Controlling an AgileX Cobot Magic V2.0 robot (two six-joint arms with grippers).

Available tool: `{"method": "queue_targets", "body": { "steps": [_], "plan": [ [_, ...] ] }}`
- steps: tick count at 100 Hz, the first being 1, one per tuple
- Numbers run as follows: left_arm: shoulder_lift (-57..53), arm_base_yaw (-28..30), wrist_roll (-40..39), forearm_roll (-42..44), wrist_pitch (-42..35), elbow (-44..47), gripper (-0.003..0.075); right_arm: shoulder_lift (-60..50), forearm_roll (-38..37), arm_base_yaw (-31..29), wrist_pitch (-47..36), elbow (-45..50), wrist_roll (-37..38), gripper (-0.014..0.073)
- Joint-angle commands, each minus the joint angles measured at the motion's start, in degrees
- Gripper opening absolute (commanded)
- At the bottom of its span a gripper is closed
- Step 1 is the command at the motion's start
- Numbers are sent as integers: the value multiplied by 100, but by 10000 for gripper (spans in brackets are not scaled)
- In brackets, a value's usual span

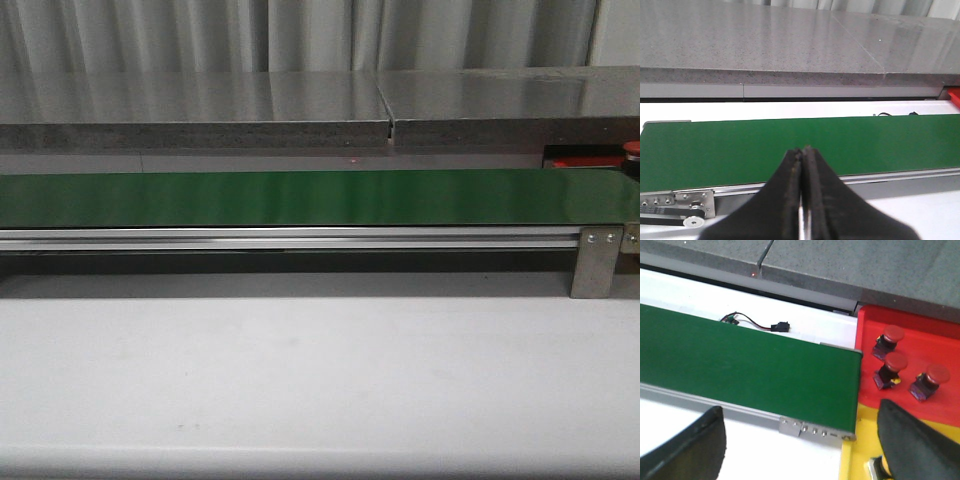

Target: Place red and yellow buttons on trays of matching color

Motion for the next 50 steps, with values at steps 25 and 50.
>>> {"method": "queue_targets", "body": {
  "steps": [25,50],
  "plan": [
    [0,-45,-9,-151,-356,-155,-19,-2010,-28,-14,-431,1450,128,607],
    [0,-45,-9,-151,-369,-155,-19,-2577,-28,-14,-243,1731,128,234]
  ]
}}
